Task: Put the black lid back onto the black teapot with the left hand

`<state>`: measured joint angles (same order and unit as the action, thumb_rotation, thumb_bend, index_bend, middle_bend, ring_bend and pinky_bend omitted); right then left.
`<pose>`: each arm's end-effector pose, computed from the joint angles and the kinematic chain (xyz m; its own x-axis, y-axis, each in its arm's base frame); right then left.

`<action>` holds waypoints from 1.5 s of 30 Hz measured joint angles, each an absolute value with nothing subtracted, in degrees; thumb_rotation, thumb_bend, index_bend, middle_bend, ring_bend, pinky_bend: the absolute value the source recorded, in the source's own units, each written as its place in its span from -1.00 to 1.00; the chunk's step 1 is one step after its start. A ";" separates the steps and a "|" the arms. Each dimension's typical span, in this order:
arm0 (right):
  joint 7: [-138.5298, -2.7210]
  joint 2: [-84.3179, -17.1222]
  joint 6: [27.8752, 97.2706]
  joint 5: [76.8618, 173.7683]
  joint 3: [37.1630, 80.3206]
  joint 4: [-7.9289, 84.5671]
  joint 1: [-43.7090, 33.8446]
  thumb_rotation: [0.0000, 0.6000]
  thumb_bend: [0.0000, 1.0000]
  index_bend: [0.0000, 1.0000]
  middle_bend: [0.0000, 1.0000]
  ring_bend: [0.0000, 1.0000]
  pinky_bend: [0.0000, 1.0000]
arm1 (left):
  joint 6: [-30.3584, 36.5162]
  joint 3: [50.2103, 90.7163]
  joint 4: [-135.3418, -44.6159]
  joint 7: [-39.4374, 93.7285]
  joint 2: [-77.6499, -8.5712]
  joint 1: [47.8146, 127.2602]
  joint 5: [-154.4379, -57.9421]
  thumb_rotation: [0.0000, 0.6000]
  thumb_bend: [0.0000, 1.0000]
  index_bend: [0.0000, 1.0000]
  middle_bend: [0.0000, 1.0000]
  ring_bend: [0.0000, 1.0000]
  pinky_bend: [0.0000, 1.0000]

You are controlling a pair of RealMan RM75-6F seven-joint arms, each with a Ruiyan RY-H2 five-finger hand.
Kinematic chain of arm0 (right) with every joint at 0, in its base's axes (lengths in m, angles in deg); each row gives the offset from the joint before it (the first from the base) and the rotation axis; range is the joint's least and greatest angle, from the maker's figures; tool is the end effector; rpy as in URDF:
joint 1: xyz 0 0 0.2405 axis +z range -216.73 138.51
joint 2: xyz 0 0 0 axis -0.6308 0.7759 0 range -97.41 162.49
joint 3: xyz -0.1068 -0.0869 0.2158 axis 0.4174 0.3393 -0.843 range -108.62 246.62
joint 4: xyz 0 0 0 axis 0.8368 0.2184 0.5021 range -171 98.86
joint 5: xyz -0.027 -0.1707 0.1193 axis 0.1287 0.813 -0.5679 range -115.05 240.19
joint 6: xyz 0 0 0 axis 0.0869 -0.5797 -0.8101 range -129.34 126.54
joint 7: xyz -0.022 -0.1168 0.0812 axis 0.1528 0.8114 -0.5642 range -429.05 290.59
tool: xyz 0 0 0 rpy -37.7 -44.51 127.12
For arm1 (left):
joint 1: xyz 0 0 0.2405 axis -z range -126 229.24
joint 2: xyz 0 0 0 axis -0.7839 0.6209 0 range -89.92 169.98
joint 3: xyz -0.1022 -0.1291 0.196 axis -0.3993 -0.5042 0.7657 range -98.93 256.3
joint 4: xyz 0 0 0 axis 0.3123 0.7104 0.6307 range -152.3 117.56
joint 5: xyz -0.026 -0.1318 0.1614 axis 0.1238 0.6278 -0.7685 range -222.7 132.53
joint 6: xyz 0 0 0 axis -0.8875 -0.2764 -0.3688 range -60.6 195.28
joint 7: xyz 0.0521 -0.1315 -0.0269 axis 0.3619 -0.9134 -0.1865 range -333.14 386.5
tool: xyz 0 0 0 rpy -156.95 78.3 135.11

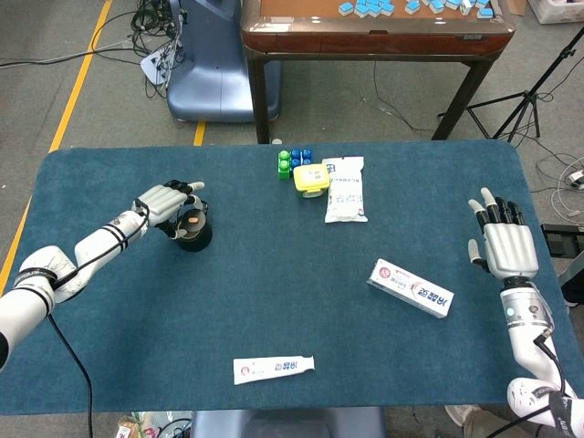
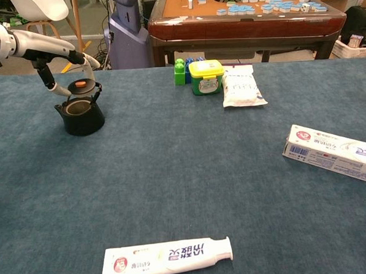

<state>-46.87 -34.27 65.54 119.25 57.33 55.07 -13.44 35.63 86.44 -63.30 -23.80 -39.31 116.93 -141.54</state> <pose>-0.2827 -0.3163 0.1474 0.5600 -0.0953 0.8230 -0.8174 0.0985 0.5676 -0.1793 0.4894 0.0811 0.5888 0.4371 0.6799 0.8008 -0.4294 -0.4175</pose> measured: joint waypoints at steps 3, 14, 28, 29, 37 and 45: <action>-46.95 -34.31 65.35 119.11 57.33 54.82 -13.39 1.00 0.03 -0.77 -1.00 -1.00 -1.00 | 35.61 87.03 -62.42 -24.66 -39.73 117.14 -141.65 1.00 -0.39 -0.13 -1.00 -1.00 -1.00; -47.53 -34.63 64.96 119.01 57.33 53.99 -13.26 1.00 0.03 -0.77 -1.00 -1.00 -1.00 | 34.04 88.67 -60.62 -27.28 -40.47 117.42 -142.10 1.00 -0.39 -0.33 -1.00 -1.00 -1.00; -47.25 -34.71 65.18 118.76 57.29 54.14 -13.29 1.00 0.03 -0.77 -1.00 -1.00 -1.00 | 33.16 90.23 -58.22 -30.08 -41.36 117.39 -142.41 1.00 -0.39 -0.39 -1.00 -1.00 -1.00; -47.20 -34.71 65.17 118.74 57.28 54.15 -13.26 1.00 0.03 -0.77 -1.00 -1.00 -1.00 | 33.02 90.41 -57.94 -30.44 -41.46 117.37 -142.50 1.00 -0.39 -0.39 -1.00 -1.00 -1.00; -46.68 -34.69 65.55 118.50 57.12 54.58 -13.17 1.00 0.03 -0.77 -1.00 -1.00 -1.00 | 31.94 91.71 -56.24 -32.36 -42.09 117.06 -143.25 1.00 -0.39 -0.46 -1.00 -1.00 -1.00; -46.24 -34.37 66.44 118.64 57.09 55.46 -13.38 1.00 0.03 -0.77 -1.00 -1.00 -1.00 | 31.25 92.20 -55.42 -33.52 -42.33 116.60 -143.18 1.00 -0.39 -0.58 -1.00 -1.00 -1.00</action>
<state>-46.24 -34.37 66.44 118.64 57.09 55.46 -13.38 31.25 92.20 -55.42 -33.52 -42.33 116.60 -143.18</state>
